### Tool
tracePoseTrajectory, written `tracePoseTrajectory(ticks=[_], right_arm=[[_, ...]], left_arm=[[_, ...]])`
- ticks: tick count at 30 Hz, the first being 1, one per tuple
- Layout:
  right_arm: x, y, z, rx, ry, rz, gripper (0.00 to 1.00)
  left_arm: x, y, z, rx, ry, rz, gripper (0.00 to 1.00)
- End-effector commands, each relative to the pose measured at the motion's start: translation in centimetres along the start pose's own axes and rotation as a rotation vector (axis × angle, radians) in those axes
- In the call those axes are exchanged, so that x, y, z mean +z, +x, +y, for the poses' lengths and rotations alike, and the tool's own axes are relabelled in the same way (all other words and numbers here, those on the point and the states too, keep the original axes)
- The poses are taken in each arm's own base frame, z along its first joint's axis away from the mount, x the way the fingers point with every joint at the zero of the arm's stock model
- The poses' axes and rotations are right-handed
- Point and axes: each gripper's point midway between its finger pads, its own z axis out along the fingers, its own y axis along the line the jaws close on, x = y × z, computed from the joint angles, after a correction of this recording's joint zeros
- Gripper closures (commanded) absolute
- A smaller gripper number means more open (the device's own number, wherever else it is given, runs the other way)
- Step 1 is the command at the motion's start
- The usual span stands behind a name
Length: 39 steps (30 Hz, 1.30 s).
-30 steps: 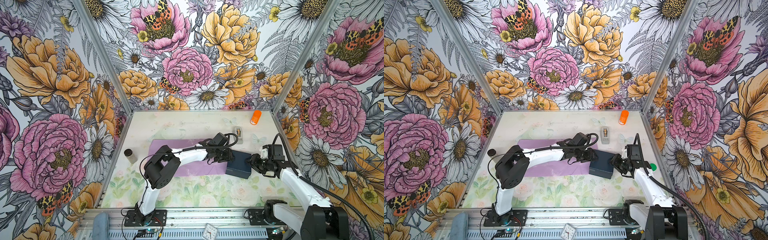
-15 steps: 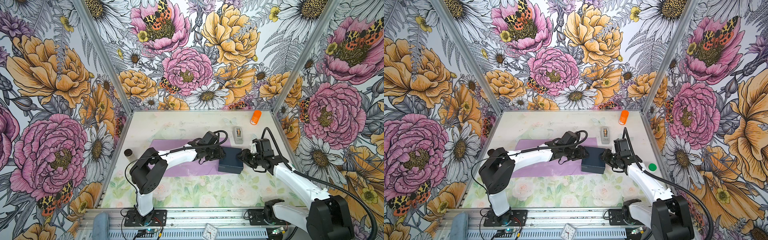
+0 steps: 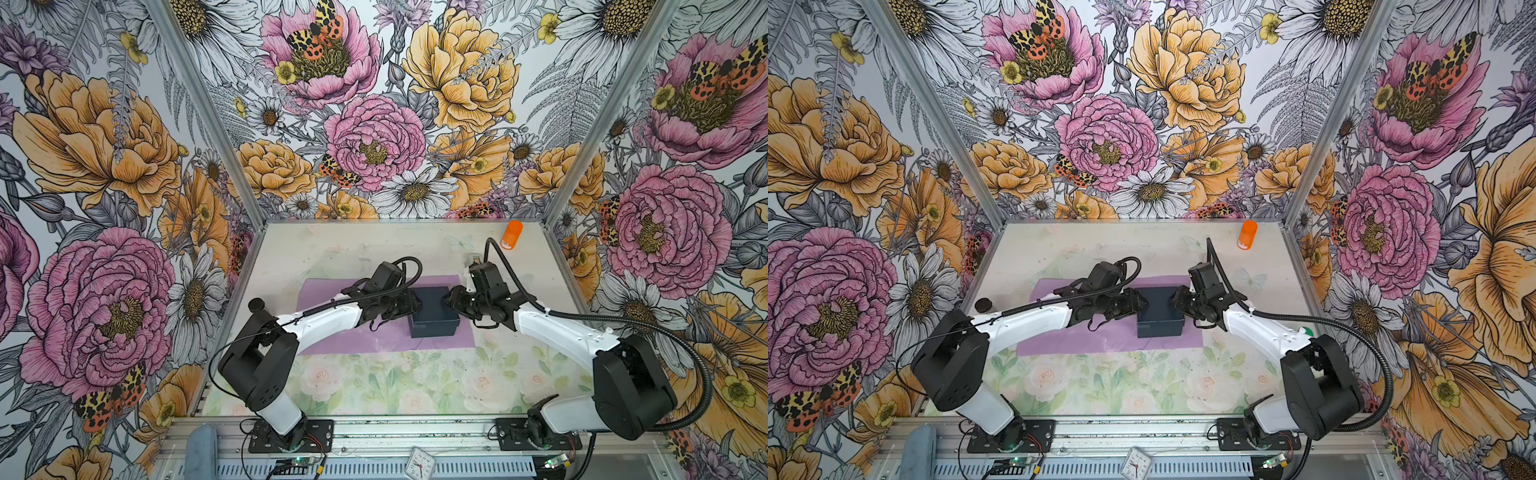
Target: Wrap the gift box in paper
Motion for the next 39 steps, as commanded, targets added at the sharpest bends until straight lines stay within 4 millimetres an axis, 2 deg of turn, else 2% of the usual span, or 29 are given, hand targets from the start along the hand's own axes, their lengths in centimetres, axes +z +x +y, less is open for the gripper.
tracePoseTrajectory(ticks=[1, 10, 14, 17, 21, 25, 29, 33, 39], right_arm=[[1.2, -0.3, 4.6, -0.053, -0.099, -0.006, 0.57], [4.6, 1.0, 9.9, -0.139, -0.136, 0.01, 0.58], [6.1, 1.6, 10.9, -0.161, -0.129, 0.022, 0.56], [6.8, 1.8, 10.9, -0.164, -0.122, 0.035, 0.49], [7.0, 2.1, 10.4, -0.16, -0.12, 0.057, 0.33], [7.6, 3.0, 9.7, -0.144, -0.12, 0.105, 0.3], [8.2, 4.0, 8.9, -0.128, -0.116, 0.15, 0.35], [7.9, 4.3, 7.3, -0.105, -0.097, 0.161, 0.43], [6.2, 4.1, 4.2, -0.075, -0.077, 0.157, 0.48]], left_arm=[[-2.3, -1.9, -2.0, 0.06, 0.102, -0.089, 0.52], [-5.6, -3.0, 5.3, -0.01, -0.03, -0.174, 0.52], [-6.2, -3.0, 9.3, -0.066, -0.11, -0.195, 0.51], [-6.7, -3.0, 12.0, -0.11, -0.159, -0.217, 0.47], [-7.1, -3.2, 13.9, -0.141, -0.181, -0.227, 0.37], [-6.5, -3.0, 14.4, -0.148, -0.169, -0.2, 0.36], [-5.3, -2.7, 13.8, -0.136, -0.141, -0.175, 0.4], [-3.9, -2.3, 12.5, -0.122, -0.108, -0.152, 0.46], [-1.6, -0.9, 9.1, -0.085, -0.065, -0.115, 0.48]])
